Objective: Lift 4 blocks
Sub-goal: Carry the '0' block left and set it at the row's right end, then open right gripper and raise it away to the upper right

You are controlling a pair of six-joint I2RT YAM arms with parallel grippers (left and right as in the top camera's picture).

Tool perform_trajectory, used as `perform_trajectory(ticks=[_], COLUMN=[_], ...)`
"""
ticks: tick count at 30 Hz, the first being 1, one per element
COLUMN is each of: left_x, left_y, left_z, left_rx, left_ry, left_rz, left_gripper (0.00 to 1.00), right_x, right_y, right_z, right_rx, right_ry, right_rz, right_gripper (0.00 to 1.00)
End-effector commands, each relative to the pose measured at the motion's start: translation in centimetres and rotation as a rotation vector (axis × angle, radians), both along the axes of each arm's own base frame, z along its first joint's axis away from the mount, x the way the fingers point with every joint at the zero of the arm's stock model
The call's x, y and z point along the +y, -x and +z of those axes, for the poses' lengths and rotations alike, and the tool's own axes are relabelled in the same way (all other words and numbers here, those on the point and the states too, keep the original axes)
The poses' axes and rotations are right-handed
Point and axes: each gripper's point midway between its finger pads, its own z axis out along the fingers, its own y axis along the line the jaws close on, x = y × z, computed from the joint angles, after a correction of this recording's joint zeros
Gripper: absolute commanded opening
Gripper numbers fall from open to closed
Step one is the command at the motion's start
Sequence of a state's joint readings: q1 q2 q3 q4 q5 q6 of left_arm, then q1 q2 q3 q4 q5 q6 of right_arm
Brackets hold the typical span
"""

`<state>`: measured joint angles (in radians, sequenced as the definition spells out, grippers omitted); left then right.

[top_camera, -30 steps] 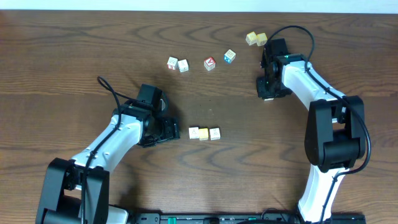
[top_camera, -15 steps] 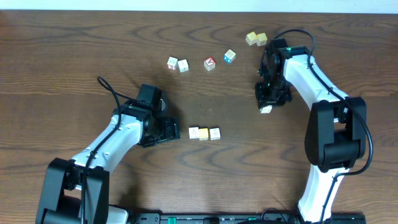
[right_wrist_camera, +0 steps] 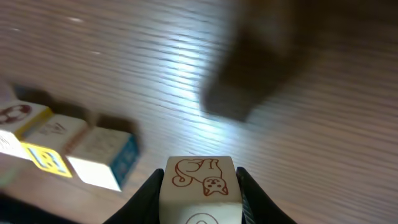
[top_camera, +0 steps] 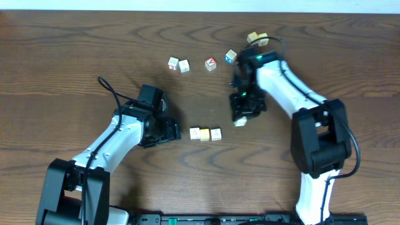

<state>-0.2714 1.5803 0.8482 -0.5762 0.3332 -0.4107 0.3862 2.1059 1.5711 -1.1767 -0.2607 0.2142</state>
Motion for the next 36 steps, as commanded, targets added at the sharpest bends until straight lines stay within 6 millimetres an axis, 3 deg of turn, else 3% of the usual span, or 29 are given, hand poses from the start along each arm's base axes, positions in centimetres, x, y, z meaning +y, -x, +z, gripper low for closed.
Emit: perform_trajectory(ticks=[1, 10, 20, 26, 31, 36], left_x=[0.0, 0.0, 0.0, 0.0, 0.0, 0.0], left_y=[-0.4, -0.4, -0.4, -0.4, -0.4, -0.4], left_z=[0.3, 0.3, 0.3, 0.3, 0.3, 0.3], left_rx=[-0.018, -0.019, -0.019, -0.019, -0.019, -0.019], left_ry=[-0.01, -0.01, -0.01, -0.01, -0.01, -0.01], left_rz=[-0.01, -0.01, -0.01, -0.01, -0.01, -0.01], left_gripper=[0.77, 0.77, 0.77, 0.77, 0.77, 0.77], right_x=[1.3, 3.2, 3.2, 3.0, 1.8, -1.3], right_y=[0.9, 2.6, 3.0, 3.0, 1.8, -1.6], right_z=[-0.1, -0.5, -0.5, -0.4, 0.9, 3.9], right_rx=[0.0, 0.002, 0.012, 0.015, 0.013, -0.026], right_ry=[0.043, 0.074, 0.086, 0.088, 0.085, 0.054], right_rz=[-0.075, -0.036, -0.029, -0.032, -0.051, -0.092], right_gripper=[0.19, 0.26, 0.41, 0.44, 0.45, 0.49])
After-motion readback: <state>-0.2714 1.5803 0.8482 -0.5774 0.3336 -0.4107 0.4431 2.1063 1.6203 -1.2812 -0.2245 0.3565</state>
